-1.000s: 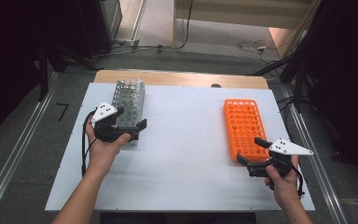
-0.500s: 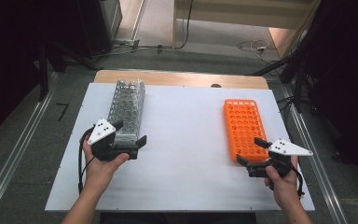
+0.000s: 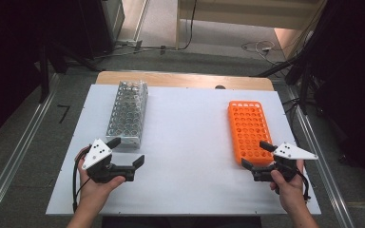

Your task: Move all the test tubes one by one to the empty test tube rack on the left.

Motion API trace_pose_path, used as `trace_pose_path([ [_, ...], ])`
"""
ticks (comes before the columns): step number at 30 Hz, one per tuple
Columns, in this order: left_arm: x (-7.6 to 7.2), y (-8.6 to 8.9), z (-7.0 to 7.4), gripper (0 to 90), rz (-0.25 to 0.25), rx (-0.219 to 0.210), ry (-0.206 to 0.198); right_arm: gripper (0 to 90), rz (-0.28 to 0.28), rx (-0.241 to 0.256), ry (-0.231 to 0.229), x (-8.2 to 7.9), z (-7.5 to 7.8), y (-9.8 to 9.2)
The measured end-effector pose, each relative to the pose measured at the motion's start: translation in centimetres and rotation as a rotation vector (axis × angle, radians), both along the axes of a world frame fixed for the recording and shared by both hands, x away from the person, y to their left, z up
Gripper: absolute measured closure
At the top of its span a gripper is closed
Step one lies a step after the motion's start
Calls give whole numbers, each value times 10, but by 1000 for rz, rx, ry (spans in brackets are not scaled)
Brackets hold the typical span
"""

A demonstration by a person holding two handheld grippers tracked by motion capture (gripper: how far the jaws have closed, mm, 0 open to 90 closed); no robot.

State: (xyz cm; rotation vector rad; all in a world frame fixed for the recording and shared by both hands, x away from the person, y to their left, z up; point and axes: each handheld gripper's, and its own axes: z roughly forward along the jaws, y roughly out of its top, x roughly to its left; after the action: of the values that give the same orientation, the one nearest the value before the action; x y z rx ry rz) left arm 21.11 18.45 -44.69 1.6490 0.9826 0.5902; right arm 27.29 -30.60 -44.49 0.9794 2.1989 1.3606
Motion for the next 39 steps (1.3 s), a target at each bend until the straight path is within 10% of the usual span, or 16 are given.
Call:
trace_pose_path([
  [39, -3, 23, -9, 0, 34, -66, 18, 18, -26, 16, 17, 6, -11, -14],
])
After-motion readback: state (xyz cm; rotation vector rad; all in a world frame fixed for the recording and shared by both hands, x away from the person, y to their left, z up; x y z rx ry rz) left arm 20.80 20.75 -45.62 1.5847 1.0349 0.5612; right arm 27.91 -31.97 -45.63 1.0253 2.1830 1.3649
